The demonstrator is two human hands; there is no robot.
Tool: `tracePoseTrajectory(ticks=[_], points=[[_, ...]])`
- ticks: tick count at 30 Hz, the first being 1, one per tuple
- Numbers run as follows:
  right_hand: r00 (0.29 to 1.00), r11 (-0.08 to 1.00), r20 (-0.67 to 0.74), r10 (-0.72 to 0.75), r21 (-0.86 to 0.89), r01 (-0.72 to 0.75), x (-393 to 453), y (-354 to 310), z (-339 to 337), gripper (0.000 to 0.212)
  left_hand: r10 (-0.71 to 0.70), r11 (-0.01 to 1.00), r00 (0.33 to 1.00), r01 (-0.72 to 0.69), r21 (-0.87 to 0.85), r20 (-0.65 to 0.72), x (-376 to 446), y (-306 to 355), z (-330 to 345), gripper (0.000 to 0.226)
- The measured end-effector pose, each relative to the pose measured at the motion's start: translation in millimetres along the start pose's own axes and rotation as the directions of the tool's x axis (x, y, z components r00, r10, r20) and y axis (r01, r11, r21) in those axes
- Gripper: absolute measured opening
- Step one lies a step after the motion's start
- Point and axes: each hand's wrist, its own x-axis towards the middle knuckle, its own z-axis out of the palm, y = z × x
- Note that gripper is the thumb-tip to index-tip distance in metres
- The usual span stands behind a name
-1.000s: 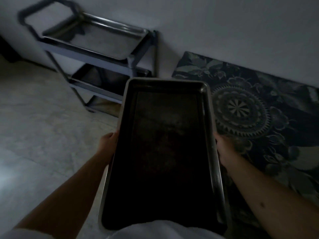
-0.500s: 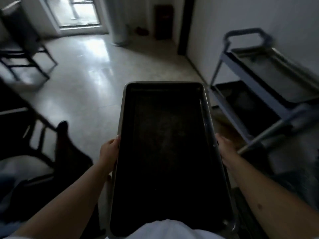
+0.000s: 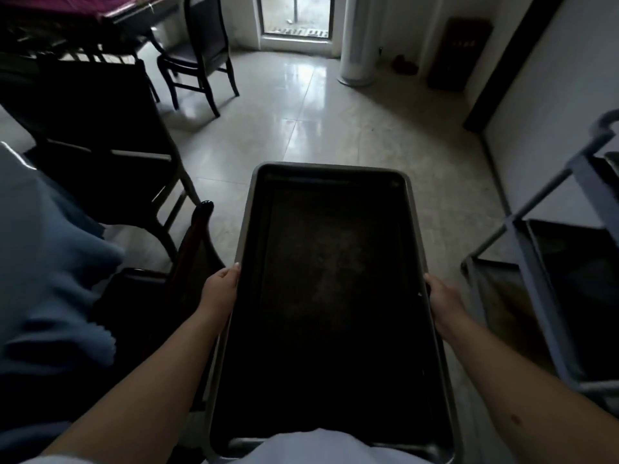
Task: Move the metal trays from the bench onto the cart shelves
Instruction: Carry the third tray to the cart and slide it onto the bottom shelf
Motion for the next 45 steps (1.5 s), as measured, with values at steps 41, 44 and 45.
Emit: tracePoseTrajectory(ticks=[41,44,45], points=[[0.950,0.987,-0.307,0.058,0.161,-0.008,404.3,-230.4,14.3,0.023,-0.076,0.964,0.937,-0.019,0.267,0.340,433.8,284.1,317.5,0.049],[0.908,0.980,-0.397,0.133,0.190,-0.061,409.2,-230.7,-7.8,0.022,-0.093,0.937,0.881,-0.080,0.339,0.464,455.5,311.4,366.8,0.048],[0.895,0.975,-0.418,0.155,0.212,-0.069,406.8,-228.5,-14.5,0.023,-0.098,0.928,0.857,-0.104,0.358,0.505,462.7,320.2,385.9,0.045]])
